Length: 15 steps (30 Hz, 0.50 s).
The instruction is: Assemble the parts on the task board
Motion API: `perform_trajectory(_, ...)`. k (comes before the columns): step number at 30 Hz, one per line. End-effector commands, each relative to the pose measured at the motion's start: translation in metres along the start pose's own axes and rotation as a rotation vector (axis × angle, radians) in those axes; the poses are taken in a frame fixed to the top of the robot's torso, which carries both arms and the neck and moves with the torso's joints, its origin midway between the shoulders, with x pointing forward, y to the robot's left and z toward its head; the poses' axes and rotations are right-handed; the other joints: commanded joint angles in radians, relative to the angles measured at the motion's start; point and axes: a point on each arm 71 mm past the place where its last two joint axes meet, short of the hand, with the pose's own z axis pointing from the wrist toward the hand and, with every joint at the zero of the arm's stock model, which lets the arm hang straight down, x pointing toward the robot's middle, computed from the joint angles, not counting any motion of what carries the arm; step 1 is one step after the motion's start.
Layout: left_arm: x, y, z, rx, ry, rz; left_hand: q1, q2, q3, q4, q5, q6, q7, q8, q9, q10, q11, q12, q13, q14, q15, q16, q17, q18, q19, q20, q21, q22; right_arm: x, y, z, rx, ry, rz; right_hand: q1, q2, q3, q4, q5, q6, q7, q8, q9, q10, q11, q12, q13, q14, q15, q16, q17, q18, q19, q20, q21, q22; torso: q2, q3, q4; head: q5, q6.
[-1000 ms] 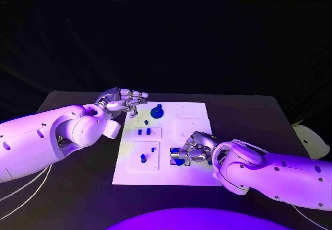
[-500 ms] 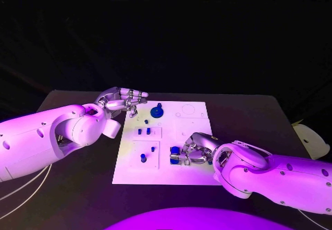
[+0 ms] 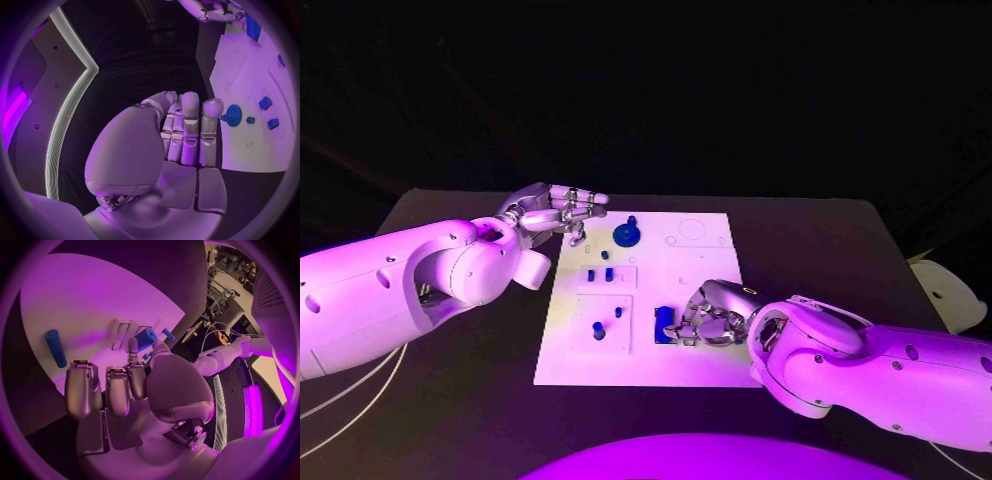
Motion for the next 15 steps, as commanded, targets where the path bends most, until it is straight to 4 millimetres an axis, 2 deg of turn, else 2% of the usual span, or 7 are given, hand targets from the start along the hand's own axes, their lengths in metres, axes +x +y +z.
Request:
perform_trajectory(1, 0.0025, -0.0005, 0.0004, 0.003, 0.018, -0.008, -0.003, 0.006, -0.002, 0.0, 0.001, -0.001, 0.004, 0.005, -0.002, -0.006, 0.003, 0.004, 0.001, -0.006, -0.001, -0.005, -0.001, 0.018, 0.0, 0.003, -0.006, -0.001, 0.003, -0.0005, 0.0016, 0.015, 0.029, -0.01, 0.013, 0.004, 0.006, 0.002, 0.007, 0.002, -0.005, 0.004, 0.001, 0.003, -0.004, 0.006, 0.067, 0.083, -0.006, 0.001, 0.158, -0.013, 0.042, -0.007, 0.005, 0.211, 0.0, -0.0003, 0.0022, 0.0, 0.0)
perform_trajectory(10, 0.0025, -0.0003, 0.0003, 0.002, 0.018, -0.008, -0.002, 0.008, -0.002, 0.0, 0.002, -0.001, 0.004, 0.006, -0.002, -0.007, 0.003, 0.005, 0.001, -0.006, -0.001, -0.005, -0.001, 0.018, 0.0, 0.003, -0.006, -0.001, 0.005, -0.0004, 0.0074, 0.03, 0.039, -0.019, 0.024, 0.005, 0.006, 0.002, 0.007, 0.005, -0.007, 0.005, 0.003, 0.006, -0.005, 0.01, 0.071, 0.083, -0.006, 0.002, 0.16, -0.013, 0.042, -0.008, 0.006, 0.211, 0.002, -0.0009, 0.0008, 0.0, -0.002)
perform_trajectory(15, 0.0017, -0.0002, -0.0002, 0.001, 0.017, -0.008, -0.002, 0.008, -0.001, -0.001, 0.002, -0.001, 0.004, 0.006, -0.002, -0.007, 0.003, 0.005, 0.001, -0.006, -0.001, -0.005, -0.002, 0.018, -0.001, 0.003, -0.007, -0.002, 0.0042, -0.0037, 0.0077, 0.04, 0.04, -0.027, 0.043, 0.007, 0.008, 0.001, 0.025, 0.006, -0.009, 0.005, 0.004, 0.007, -0.007, 0.01, 0.073, 0.083, -0.008, 0.002, 0.16, -0.013, 0.042, -0.009, 0.007, 0.211, 0.001, -0.0007, 0.0013, 0.0, -0.004)
